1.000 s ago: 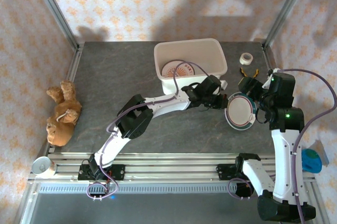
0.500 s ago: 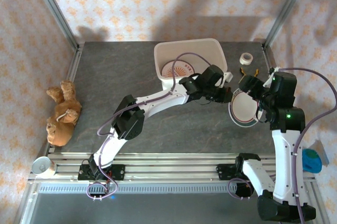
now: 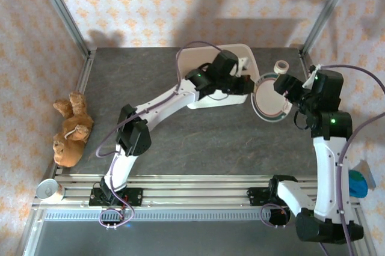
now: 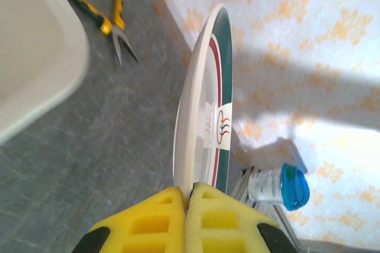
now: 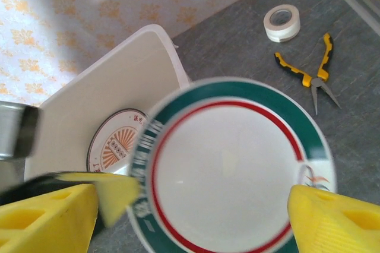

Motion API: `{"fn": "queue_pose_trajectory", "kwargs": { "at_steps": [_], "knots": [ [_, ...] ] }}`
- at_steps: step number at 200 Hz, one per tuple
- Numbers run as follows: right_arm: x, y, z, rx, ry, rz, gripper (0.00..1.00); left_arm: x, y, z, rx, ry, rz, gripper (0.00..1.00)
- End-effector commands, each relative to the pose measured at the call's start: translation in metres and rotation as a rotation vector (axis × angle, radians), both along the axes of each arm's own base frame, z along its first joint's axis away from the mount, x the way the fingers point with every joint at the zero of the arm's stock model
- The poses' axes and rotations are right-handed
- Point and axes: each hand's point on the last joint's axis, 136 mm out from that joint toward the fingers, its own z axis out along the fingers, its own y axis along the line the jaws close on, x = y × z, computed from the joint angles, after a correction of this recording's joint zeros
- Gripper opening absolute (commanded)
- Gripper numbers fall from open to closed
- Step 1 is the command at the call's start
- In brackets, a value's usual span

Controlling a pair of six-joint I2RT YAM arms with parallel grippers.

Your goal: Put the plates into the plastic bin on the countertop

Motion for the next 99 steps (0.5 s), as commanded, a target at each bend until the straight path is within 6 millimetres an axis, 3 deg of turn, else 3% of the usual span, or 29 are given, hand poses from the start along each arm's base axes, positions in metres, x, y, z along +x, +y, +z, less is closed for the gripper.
{"fn": "queue_pose_trajectory", "kwargs": {
  "at_steps": [1, 99],
  "knots": [
    [0.018, 0.006, 0.013, 0.039, -0.04, 0.034, 0.83, 0.006, 0.027, 0.074, -0.111, -0.094, 0.025, 0.0],
    [0.093, 0.048, 0.0, 0.313, 0.01, 0.236, 0.83, 0.071, 0.124, 0.103, -0.248, -0.026, 0.205, 0.0]
  ]
}}
